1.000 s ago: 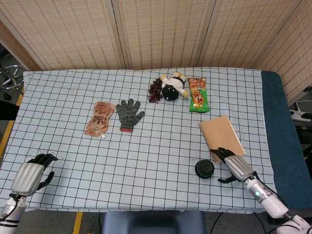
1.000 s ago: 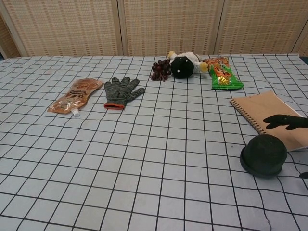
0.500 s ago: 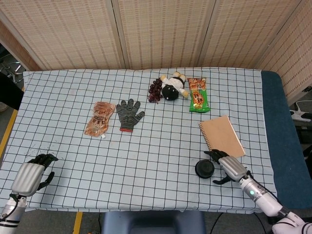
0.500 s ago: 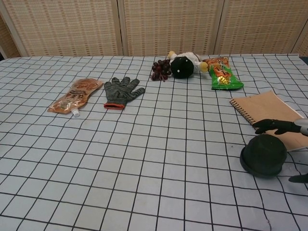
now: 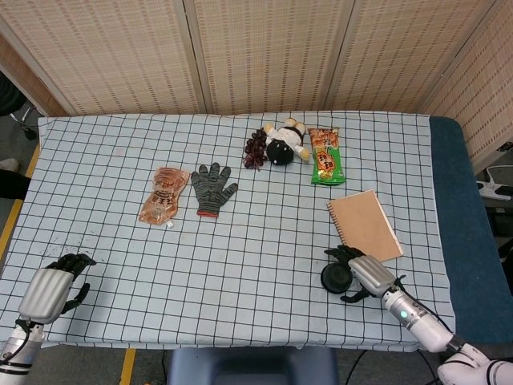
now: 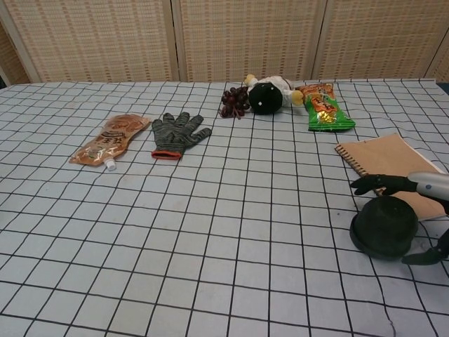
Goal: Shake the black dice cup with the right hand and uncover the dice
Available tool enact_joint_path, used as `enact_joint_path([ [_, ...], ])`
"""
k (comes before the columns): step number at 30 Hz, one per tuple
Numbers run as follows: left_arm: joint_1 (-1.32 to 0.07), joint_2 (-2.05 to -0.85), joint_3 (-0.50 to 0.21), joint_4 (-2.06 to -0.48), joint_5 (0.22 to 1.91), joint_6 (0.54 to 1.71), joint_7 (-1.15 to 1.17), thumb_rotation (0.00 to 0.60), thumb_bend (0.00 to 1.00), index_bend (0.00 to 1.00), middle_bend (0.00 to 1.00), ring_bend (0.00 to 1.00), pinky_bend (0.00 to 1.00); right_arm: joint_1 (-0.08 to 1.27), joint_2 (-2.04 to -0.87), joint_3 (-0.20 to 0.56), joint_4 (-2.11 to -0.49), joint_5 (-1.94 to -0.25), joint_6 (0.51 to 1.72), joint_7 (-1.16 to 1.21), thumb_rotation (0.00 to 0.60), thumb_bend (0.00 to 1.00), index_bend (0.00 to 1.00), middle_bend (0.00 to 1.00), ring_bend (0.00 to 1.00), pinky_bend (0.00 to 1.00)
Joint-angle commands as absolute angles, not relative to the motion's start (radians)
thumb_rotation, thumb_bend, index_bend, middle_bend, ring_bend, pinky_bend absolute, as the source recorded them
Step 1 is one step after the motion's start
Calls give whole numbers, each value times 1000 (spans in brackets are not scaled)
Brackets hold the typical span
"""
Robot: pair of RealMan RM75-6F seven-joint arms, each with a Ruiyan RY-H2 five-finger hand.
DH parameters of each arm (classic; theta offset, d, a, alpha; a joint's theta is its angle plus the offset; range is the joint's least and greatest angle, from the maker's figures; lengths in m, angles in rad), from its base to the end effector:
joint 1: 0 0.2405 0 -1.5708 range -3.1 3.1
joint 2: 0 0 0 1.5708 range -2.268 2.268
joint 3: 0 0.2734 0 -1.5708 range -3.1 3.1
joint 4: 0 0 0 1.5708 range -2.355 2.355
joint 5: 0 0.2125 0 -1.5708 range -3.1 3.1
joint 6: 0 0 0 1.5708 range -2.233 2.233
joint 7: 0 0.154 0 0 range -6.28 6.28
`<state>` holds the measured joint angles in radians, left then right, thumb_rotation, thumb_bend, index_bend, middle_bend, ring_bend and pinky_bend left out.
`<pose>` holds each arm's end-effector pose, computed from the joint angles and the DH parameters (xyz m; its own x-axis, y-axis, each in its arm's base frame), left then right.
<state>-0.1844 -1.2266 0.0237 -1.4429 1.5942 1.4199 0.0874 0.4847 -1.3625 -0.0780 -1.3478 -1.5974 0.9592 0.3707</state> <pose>-0.3295 0.2106 0.1179 0.5498 0.0709 0.8323 0.8258 -0.1962 -0.5287 -0.2991 -0.2736 0.0135 0.2772 -0.5400 0.7947 -0.9485 -0.2859 0.1366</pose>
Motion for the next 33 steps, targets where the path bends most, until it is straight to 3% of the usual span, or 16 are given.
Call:
enact_joint_path([
  [1,-185,-1226,24,-1445,1594,1419,87,600,418,321,274,259,532,489,-1361,-79,-1351,-1591,949,368,600,48,96,83,0,106],
  [8,-184,-1226,23,-1445,1594,1419,86,600,418,320,274,260,532,499,-1363,-82,-1356,-1578,930,372,600,48,139,158,16,179],
  [21,-180,-1222,23,-1448,1600,1430,81,600,418,320,274,262,532,505,-1362,-85,-1365,-1562,919,354,600,48,187,164,22,184],
  [33,-179,-1221,23,-1447,1601,1431,81,600,417,321,274,267,532,482,-1365,-77,-1358,-1550,966,302,600,118,435,399,246,365],
])
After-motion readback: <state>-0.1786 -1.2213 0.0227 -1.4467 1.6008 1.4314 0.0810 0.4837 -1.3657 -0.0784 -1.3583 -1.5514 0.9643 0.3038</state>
